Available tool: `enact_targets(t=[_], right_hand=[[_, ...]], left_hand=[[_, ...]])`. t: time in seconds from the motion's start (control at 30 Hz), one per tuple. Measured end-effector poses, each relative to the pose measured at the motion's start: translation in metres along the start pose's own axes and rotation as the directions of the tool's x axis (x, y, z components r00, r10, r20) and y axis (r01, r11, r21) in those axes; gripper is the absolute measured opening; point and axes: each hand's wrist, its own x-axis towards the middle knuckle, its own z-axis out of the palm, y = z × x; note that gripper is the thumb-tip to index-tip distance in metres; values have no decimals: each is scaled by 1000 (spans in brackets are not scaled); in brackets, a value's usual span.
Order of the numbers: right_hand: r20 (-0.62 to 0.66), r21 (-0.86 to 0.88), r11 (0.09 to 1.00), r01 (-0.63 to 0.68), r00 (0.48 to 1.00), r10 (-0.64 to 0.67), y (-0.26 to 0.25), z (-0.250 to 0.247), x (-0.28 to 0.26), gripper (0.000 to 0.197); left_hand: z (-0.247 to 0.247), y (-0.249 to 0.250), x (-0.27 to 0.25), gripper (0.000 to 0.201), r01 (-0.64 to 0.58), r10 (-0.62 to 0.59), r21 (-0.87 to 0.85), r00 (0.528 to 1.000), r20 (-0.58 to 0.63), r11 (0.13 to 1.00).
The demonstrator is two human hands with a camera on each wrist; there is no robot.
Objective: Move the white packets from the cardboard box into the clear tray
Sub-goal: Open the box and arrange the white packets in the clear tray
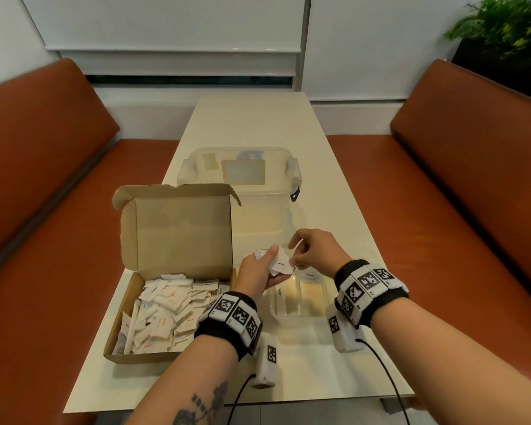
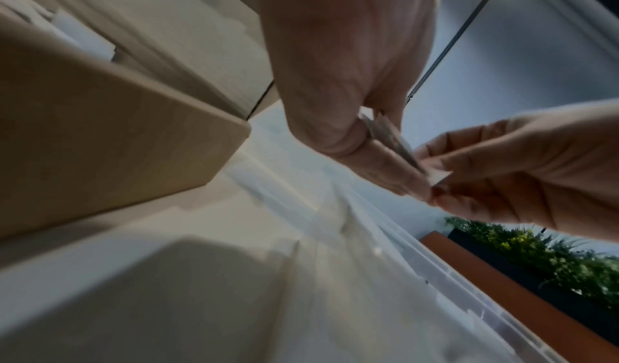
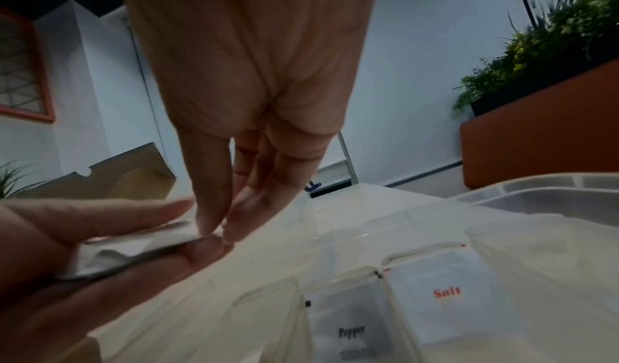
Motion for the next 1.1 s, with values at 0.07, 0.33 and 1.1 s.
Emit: enact_targets(t=[0.07,0.33,1.1], right_hand=[[-18,33,999,-7,1000,7,2,-1,-1,22],[33,116,991,-61,998,57,5,3,-1,25],[53,-159,987,11,999,-3,-2,-25,6,11]], left_hand=[[0,1,0,12,-9,9,-10,1000,-4,1000],[0,0,-2,8,-75,78,103,996,-32,992],[0,2,6,20,-220,227,284,974,8,933]])
